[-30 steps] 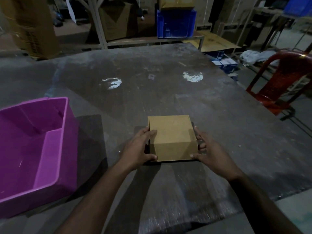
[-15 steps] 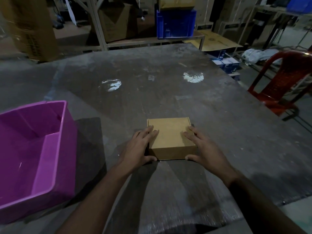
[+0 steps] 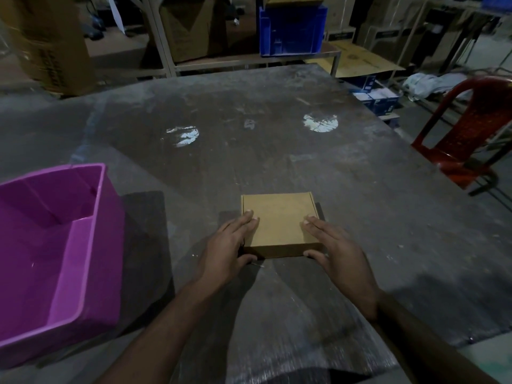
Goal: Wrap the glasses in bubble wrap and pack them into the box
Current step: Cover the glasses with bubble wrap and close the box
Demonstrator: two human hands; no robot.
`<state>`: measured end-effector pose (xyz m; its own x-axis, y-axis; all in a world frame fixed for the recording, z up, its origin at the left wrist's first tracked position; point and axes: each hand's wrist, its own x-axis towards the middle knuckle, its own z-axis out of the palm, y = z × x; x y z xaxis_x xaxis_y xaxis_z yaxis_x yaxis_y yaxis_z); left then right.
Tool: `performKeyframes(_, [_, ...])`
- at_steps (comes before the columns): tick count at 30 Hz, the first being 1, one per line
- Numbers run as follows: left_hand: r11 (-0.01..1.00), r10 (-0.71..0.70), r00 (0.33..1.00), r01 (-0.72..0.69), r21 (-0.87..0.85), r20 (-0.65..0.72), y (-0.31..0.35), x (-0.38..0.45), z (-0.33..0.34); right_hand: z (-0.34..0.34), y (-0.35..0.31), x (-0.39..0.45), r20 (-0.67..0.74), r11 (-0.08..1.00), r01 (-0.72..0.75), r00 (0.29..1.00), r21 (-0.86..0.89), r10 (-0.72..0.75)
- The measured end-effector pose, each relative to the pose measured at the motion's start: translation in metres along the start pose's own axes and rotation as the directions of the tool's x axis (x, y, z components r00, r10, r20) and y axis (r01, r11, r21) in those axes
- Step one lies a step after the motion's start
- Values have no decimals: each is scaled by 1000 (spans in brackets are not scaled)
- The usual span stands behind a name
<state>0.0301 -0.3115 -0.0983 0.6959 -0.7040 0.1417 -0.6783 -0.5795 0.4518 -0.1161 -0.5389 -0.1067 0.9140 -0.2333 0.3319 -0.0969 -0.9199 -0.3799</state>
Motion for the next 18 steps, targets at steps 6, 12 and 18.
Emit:
performKeyframes(6, [995, -85, 996, 85, -47, 0, 2, 13, -5, 6, -23, -10, -99, 992, -25, 995, -121, 13])
performKeyframes(12, [847, -505, 809, 396, -356, -302, 6, 16, 4, -3, -59, -27, -134, 997, 54, 989, -59, -61])
performKeyframes(18, [669, -576, 813, 410, -620, -85, 30, 5, 18, -6, -1, 12, -146, 972, -216, 963, 97, 228])
